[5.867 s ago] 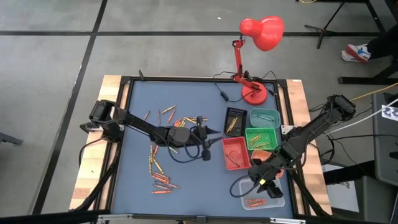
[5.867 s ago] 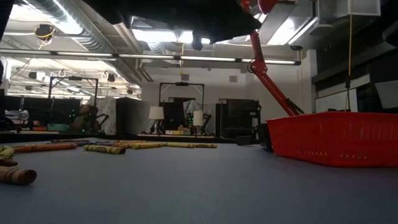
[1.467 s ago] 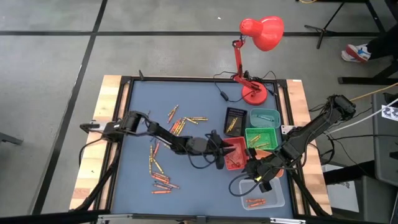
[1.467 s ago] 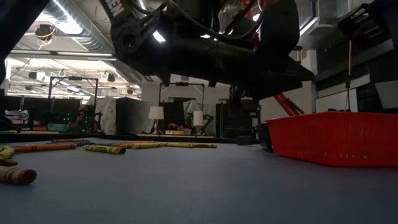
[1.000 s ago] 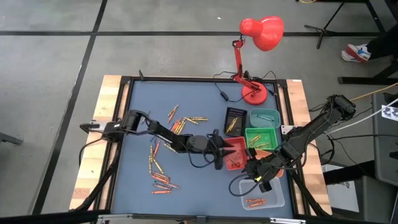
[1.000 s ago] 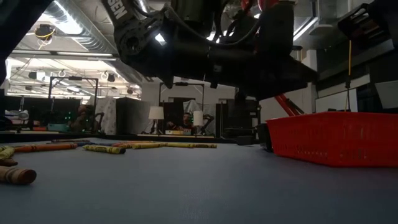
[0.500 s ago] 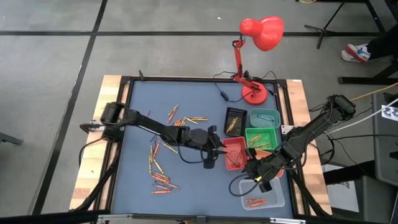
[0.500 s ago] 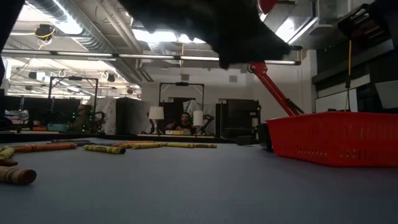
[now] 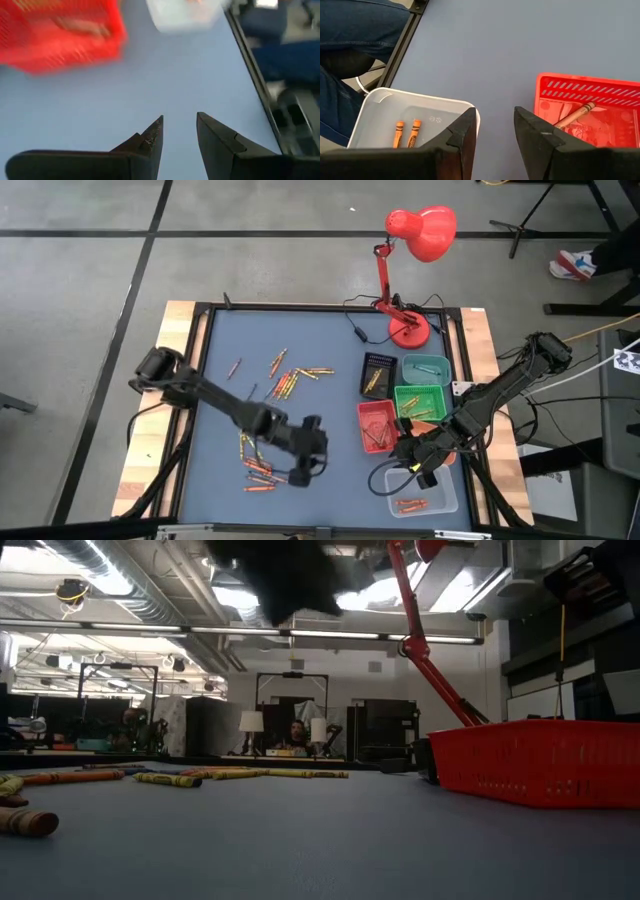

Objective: Sort crayons
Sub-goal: Put the brown crayon into the red basket

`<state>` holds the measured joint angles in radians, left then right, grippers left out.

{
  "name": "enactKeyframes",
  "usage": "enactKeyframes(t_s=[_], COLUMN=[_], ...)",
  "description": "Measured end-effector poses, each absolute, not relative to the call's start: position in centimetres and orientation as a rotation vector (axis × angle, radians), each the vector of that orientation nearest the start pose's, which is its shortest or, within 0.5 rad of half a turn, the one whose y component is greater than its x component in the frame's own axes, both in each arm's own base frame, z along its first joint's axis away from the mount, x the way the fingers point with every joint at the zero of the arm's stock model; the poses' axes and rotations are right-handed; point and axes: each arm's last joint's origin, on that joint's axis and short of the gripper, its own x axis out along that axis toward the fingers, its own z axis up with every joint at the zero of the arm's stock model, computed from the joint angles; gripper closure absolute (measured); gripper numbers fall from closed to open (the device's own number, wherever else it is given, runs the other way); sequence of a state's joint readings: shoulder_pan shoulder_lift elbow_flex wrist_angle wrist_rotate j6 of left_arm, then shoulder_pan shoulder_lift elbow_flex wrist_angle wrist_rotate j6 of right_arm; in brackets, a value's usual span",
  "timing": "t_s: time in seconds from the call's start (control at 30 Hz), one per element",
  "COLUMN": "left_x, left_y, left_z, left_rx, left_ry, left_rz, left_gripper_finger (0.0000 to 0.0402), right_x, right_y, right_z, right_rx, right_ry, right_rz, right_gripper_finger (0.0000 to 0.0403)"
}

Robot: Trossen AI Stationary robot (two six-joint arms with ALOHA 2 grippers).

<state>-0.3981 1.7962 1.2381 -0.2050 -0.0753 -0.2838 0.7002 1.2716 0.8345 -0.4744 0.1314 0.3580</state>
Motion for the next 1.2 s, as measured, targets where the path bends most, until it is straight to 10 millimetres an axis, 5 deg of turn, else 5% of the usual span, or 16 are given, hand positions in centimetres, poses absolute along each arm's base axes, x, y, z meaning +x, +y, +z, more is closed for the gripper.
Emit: enactKeyframes(t_s=[0.2, 0.47, 1.2], left_x=[33.2, 30.7, 31.0], left_y=[-17.9, -19.5, -20.9], left_z=[20.5, 19.6, 13.8], left_rx=[-0.046, 0.012, 0.080], left_ry=[0.938, 1.098, 1.259], left_rz=[-0.229, -0.229, -0.230], left_gripper_finger=[0.0299, 0.0299, 0.0299], right_x=[19.3, 19.3, 19.4], right_y=[15.7, 15.7, 15.7], right_z=[23.0, 23.0, 23.1], right_rx=[-0.047, -0.050, -0.035], right_ry=[0.916, 0.912, 0.904], right_rz=[0.361, 0.353, 0.350], right_gripper_finger=[0.0271, 0.0271, 0.0271])
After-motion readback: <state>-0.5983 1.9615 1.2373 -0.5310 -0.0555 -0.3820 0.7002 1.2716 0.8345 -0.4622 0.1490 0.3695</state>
